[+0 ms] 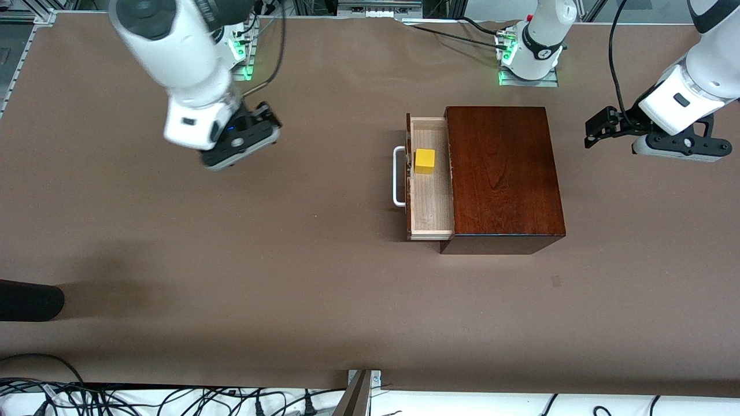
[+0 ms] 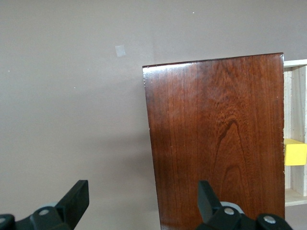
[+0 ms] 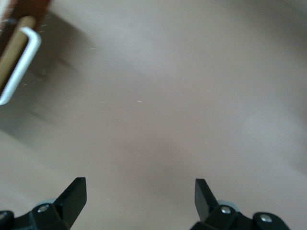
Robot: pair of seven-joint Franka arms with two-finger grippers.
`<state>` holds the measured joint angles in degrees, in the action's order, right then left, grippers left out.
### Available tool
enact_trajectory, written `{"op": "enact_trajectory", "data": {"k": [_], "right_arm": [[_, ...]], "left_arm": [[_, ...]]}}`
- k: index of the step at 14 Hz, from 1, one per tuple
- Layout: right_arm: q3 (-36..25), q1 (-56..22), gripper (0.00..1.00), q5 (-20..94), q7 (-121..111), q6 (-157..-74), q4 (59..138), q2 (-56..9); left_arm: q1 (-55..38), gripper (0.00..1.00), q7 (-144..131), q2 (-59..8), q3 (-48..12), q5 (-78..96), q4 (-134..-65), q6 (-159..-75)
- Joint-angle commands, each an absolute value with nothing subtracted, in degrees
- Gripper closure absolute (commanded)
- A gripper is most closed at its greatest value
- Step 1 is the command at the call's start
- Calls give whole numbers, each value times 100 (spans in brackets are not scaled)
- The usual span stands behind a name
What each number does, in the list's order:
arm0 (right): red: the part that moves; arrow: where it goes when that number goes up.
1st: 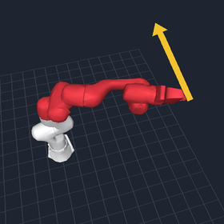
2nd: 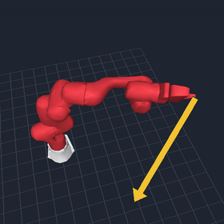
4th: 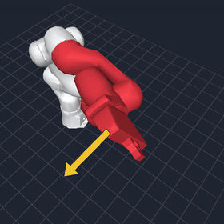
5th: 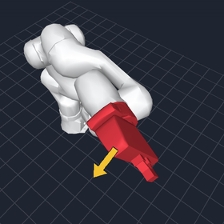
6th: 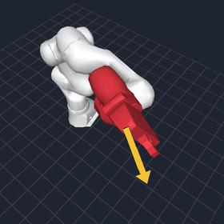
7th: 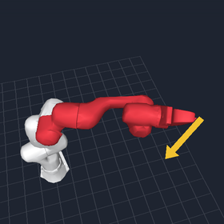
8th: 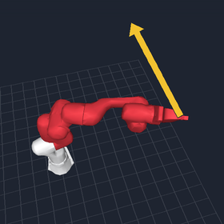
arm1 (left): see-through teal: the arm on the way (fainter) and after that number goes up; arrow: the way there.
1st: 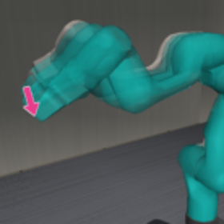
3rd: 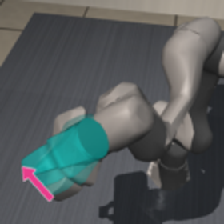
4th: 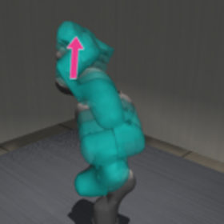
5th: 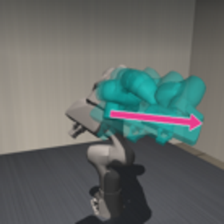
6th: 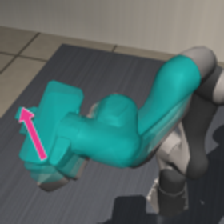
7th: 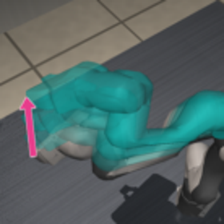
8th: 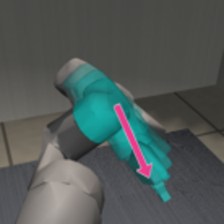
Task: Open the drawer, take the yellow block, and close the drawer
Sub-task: 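Move the right gripper over the yellow cube in the drawer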
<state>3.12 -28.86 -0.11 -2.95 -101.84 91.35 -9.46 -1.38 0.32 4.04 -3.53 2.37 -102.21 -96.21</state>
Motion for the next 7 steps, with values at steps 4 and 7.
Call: {"op": "enact_trajectory", "data": {"k": [4,7], "right_arm": [[510,-3839,0,150,-1519,-10178,8886,-1327],[510,-4454,0,149,-1819,-10187,8729,-1432]], "left_arm": [[-184,0,-44,308,-404,53,-9949,-9510],[-202,0,-35,308,-413,53,-9941,-9510]]}}
